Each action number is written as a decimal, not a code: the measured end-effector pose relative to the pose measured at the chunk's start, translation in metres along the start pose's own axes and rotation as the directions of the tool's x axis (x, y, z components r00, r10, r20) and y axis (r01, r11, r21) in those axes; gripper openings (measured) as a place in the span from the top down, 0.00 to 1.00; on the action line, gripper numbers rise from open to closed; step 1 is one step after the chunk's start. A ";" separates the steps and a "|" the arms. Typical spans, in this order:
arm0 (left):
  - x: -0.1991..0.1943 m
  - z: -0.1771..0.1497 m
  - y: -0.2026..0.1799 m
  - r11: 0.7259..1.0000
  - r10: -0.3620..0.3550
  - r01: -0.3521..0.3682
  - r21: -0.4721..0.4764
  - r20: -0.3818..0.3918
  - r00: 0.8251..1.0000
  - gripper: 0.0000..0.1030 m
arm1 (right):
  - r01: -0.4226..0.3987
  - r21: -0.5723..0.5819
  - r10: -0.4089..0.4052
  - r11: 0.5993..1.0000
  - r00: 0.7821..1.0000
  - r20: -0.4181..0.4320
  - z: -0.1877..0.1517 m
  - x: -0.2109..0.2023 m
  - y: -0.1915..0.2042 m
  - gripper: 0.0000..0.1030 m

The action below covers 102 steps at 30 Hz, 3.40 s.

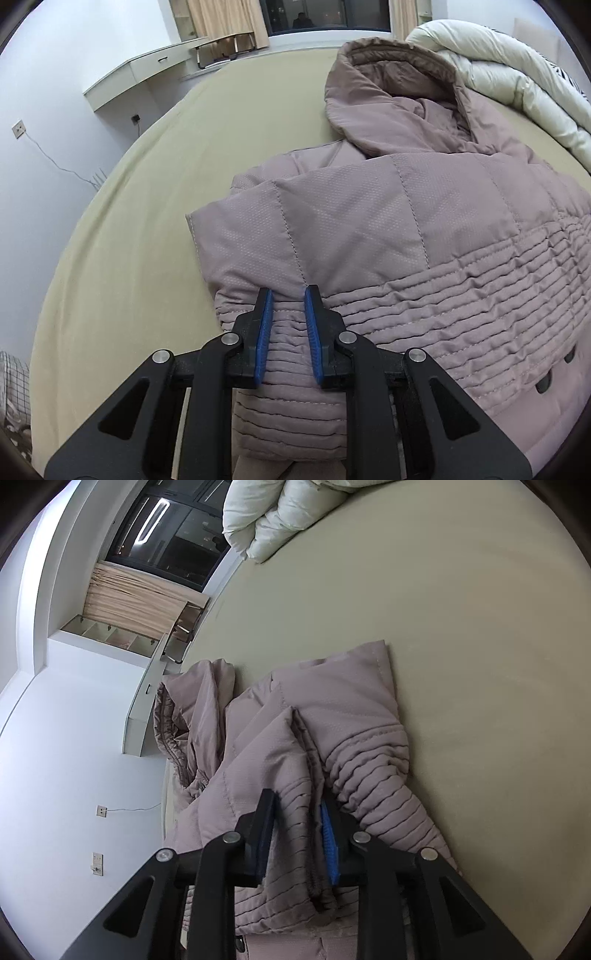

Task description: Fold large clothes

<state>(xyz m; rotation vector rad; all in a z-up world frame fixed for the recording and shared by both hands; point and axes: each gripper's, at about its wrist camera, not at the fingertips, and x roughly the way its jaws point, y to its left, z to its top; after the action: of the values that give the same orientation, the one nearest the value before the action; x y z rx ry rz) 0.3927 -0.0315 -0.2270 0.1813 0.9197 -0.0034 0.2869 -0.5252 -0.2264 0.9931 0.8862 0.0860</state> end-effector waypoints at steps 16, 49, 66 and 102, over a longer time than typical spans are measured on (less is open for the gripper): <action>-0.032 -0.003 0.006 0.998 -0.038 0.041 -0.039 0.085 0.996 0.83 | 0.280 -0.542 -0.294 0.793 0.954 0.062 -0.060 0.044 0.092 0.51; 0.193 0.289 -0.045 0.942 -0.258 0.232 -0.244 -0.081 0.963 0.80 | 0.162 -0.577 -0.171 0.800 0.984 0.038 0.076 0.140 0.219 0.25; 0.067 0.233 -0.021 0.940 -0.268 0.293 -0.172 0.156 0.951 0.91 | 0.256 -0.576 -0.240 0.776 0.965 0.106 0.067 0.131 0.230 0.88; -0.077 0.076 -0.082 0.938 -0.346 0.347 0.014 0.106 0.932 0.91 | 0.245 -0.637 -0.251 0.731 0.964 0.083 -0.085 0.022 0.191 0.66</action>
<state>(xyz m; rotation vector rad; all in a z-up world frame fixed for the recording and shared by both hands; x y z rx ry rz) 0.4000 -0.1302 -0.1338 0.0118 0.8344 -0.3363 0.3034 -0.3478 -0.1155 0.2182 0.8995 0.1550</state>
